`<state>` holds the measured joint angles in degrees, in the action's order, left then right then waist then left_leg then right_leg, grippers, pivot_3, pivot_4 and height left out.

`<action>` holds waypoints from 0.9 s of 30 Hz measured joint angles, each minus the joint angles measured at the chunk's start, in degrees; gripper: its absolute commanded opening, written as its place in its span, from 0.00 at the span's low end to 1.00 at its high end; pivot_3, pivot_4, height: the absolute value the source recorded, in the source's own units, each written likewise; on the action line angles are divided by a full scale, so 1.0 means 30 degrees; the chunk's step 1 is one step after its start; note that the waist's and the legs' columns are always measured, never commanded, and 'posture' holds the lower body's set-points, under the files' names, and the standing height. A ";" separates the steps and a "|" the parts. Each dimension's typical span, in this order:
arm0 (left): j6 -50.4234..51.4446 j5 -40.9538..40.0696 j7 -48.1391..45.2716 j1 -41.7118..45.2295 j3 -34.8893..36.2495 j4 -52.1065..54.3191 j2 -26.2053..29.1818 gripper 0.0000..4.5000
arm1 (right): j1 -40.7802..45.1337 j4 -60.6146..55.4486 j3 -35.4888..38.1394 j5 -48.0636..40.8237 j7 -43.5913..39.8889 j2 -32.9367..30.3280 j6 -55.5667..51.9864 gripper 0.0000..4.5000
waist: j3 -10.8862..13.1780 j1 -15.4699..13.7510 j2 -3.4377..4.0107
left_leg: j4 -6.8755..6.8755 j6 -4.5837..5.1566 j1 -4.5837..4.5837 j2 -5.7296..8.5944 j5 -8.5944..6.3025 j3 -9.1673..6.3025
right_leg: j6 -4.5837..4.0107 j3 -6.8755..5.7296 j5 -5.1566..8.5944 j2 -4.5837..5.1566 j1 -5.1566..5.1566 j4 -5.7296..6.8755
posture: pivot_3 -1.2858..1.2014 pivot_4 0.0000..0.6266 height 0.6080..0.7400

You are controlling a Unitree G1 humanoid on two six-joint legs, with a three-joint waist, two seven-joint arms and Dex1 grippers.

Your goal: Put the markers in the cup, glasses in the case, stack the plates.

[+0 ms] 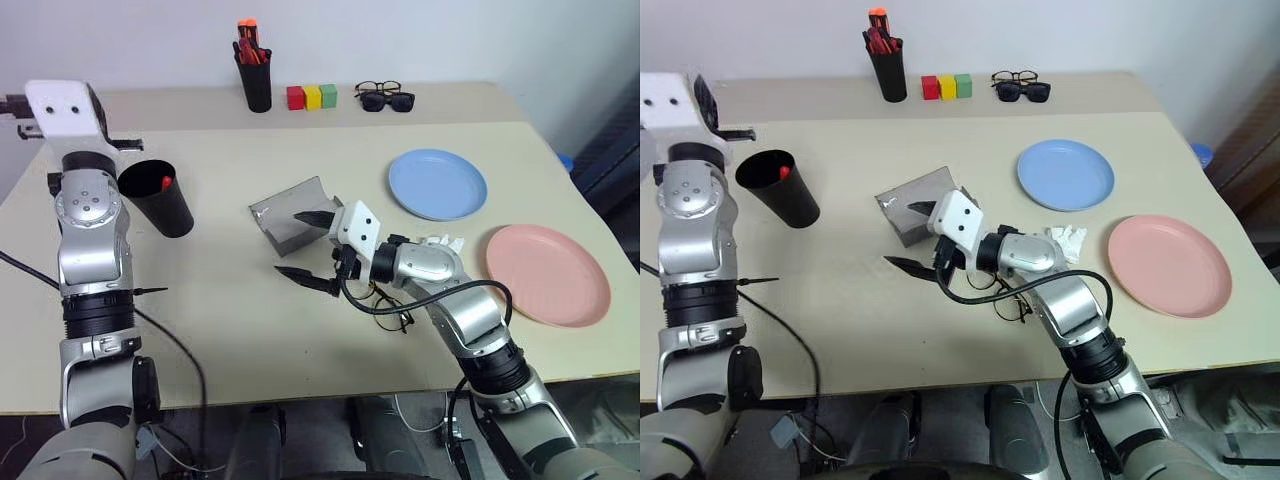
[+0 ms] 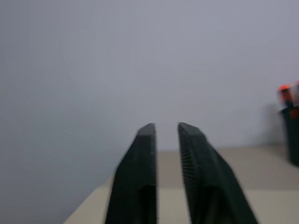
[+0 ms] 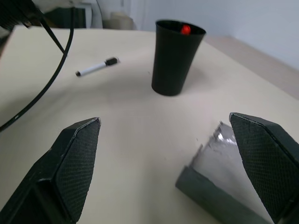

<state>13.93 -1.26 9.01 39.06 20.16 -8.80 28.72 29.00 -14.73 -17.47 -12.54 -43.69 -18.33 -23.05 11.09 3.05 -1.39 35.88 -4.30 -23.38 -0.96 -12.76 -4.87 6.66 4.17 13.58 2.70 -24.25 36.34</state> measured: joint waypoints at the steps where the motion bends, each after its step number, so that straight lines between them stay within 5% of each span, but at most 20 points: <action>1: 0.1542 -0.0097 0.0831 -0.0116 0.0857 -0.0019 -0.0073 0.57 | -0.0133 -0.0154 -0.0002 -0.0003 0.0036 -0.0011 -0.0065 1.00 | 0.0000 0.0016 0.0000 | 0.0001 0.0002 0.0001 0.0000 -0.0001 -0.0003 | 0.0001 0.0000 0.0000 0.0000 0.0000 0.0004 | 0.52 0.24 1.00; 4: 0.6002 -0.0941 0.2288 -0.0536 0.3230 -0.0086 -0.0661 0.89 | -0.0283 -0.0328 -0.0002 -0.0007 0.0075 -0.0054 -0.0111 1.00 | 0.0000 0.0025 0.0000 | 0.0018 0.0002 0.0001 0.0003 -0.0001 -0.0004 | 0.0004 -0.0001 0.0000 0.0005 0.0010 0.0010 | 0.52 0.24 1.00; 9: 1.2396 -0.1905 0.1912 -0.2156 0.4004 0.0087 -0.1087 0.89 | -0.0281 -0.0360 -0.0023 -0.0027 0.0084 -0.0002 -0.0111 1.00 | 0.0003 -0.0213 -0.0034 | 0.0030 -0.0001 -0.0010 0.0007 0.0000 -0.0026 | 0.0005 -0.0014 -0.0001 0.0004 0.0020 0.0009 | 0.52 0.24 1.00; 17: 1.6496 -0.2520 0.0998 -0.2477 0.3336 0.1820 -0.1806 0.89 | -0.0276 -0.0352 -0.0060 -0.0021 -0.0096 0.0151 -0.0098 1.00 | 0.0001 -0.0117 -0.0037 | 0.0018 -0.0003 0.0003 0.0007 0.0000 -0.0026 | 0.0002 -0.0011 -0.0002 0.0002 0.0023 0.0004 | 0.52 0.24 1.00; 20: 1.6836 -0.2542 0.1246 -0.2465 0.3672 0.2130 -0.2107 0.70 | -0.0276 -0.0351 -0.0060 -0.0019 -0.0100 0.0169 -0.0096 1.00 | -0.0001 -0.0134 -0.0034 | 0.0013 -0.0003 0.0010 0.0006 0.0000 -0.0026 | 0.0002 -0.0010 -0.0002 0.0004 0.0024 0.0004 | 0.52 0.24 1.00; 26: 1.6754 -0.2358 0.2008 -0.2515 0.4617 0.2501 -0.2655 0.02 | -0.0277 -0.0351 -0.0060 -0.0014 -0.0074 0.0162 -0.0096 1.00 | -0.0001 -0.0180 -0.0034 | 0.0015 -0.0004 0.0007 0.0008 0.0000 -0.0021 | 0.0002 -0.0009 -0.0002 0.0006 0.0024 0.0001 | 0.52 0.24 1.00; 27: 1.6656 -0.2314 0.2073 -0.2504 0.4648 0.2536 -0.2712 0.02 | -0.0277 -0.0351 -0.0060 -0.0014 -0.0073 0.0163 -0.0096 1.00 | -0.0001 -0.0189 -0.0034 | 0.0016 -0.0004 0.0006 0.0008 0.0000 -0.0020 | 0.0002 -0.0009 -0.0002 0.0007 0.0027 0.0000 | 0.52 0.24 1.00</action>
<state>63.90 -8.20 15.23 31.55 34.10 -1.19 20.59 28.17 -15.79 -17.65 -12.58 -43.91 -17.84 -23.34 11.09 2.49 -1.50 35.93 -4.32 -23.36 -0.93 -12.76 -4.93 6.67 4.15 13.57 2.72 -24.17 36.33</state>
